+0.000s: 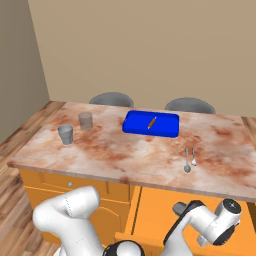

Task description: Take the tongs from the drawer on the right and place them on the dining counter next to the tray containing the kebab skewer.

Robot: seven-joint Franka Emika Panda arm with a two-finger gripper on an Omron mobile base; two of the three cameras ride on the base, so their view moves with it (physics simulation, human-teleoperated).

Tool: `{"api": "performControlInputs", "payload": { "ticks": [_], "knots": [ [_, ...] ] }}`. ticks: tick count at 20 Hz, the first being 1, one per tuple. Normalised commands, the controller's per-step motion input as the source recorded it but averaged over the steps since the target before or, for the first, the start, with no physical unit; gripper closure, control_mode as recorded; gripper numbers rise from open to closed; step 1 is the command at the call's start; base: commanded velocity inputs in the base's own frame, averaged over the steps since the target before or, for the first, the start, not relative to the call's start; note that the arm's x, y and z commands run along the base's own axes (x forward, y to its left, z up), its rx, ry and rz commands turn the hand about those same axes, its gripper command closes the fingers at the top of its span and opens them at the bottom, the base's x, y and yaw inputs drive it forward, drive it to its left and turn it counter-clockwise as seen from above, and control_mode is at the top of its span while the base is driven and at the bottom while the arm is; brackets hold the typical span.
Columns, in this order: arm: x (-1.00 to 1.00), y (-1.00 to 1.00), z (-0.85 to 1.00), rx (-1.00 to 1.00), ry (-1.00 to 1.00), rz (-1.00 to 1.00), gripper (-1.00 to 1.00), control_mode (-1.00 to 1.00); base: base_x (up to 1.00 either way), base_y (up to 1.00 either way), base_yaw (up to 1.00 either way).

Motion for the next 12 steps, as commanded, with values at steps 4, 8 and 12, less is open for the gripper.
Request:
{"api": "performControlInputs", "payload": {
  "ticks": [4, 8, 12],
  "knots": [
    [0.00, -0.11, -0.19, 0.00, -0.06, 0.00, -1.00, -1.00, 0.00, 0.00, 0.00],
    [0.00, -0.15, -0.22, 0.01, -0.08, 0.01, -1.00, -1.00, 0.00, 0.00, 0.00],
    [0.00, -0.05, -0.24, 0.00, -0.05, 0.01, -1.00, -1.00, 0.00, 0.00, 0.00]
  ]
}}
